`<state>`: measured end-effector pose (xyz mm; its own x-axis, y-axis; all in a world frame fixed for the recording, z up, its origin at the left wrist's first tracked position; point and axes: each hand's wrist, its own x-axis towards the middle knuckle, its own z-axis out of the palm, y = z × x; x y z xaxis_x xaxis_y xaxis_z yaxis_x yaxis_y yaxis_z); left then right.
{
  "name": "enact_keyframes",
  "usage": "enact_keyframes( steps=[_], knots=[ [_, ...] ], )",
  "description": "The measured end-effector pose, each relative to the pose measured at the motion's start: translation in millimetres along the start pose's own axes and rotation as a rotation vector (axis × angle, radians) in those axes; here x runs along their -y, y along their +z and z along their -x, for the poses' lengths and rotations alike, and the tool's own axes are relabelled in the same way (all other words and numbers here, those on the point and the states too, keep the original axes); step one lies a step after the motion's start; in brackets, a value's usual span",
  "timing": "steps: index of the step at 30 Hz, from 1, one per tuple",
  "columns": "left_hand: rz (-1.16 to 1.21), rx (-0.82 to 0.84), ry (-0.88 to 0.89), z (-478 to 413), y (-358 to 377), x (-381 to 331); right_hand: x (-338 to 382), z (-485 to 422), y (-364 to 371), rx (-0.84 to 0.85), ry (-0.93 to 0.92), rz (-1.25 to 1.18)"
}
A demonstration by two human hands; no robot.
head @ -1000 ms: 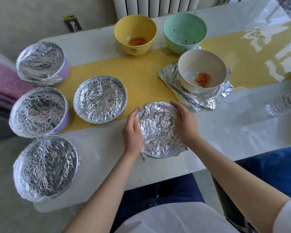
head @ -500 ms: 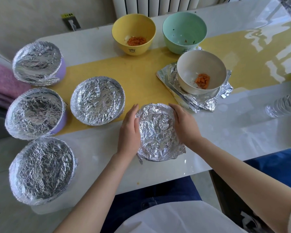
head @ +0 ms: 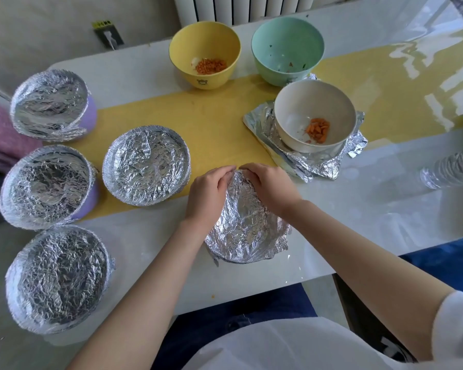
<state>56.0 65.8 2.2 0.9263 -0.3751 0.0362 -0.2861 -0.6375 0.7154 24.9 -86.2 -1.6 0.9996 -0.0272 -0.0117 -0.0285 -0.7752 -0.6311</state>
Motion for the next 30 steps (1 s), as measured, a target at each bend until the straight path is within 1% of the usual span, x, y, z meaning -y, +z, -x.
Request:
enact_keyframes(
  steps=[7,15,20,22,25,27,30],
  knots=[
    [-0.041,-0.011,-0.015,-6.9,0.0,-1.5,1.2,-13.9,-6.6,0.117,0.063,-0.014],
    [-0.084,0.013,-0.034,-7.3,1.0,-3.9,0.2,-9.7,-3.2,0.058,-0.004,-0.003],
    [-0.096,-0.008,-0.043,-1.3,-0.2,-2.2,-0.6,-8.3,-1.6,0.145,0.044,0.045],
    [-0.093,-0.039,-0.098,4.2,-0.8,-2.7,-0.7,-2.5,-0.4,0.097,0.031,0.078],
    [-0.125,-0.086,-0.153,16.3,-4.7,-8.1,-0.2,13.8,2.0,-0.030,-0.001,0.124],
    [-0.150,-0.075,-0.190,27.9,-6.6,-12.2,-1.4,26.3,3.5,-0.087,-0.015,0.159],
    [-0.214,-0.012,-0.272,44.7,-5.5,-13.8,-4.7,38.0,3.8,-0.106,-0.022,0.163]
  ],
)
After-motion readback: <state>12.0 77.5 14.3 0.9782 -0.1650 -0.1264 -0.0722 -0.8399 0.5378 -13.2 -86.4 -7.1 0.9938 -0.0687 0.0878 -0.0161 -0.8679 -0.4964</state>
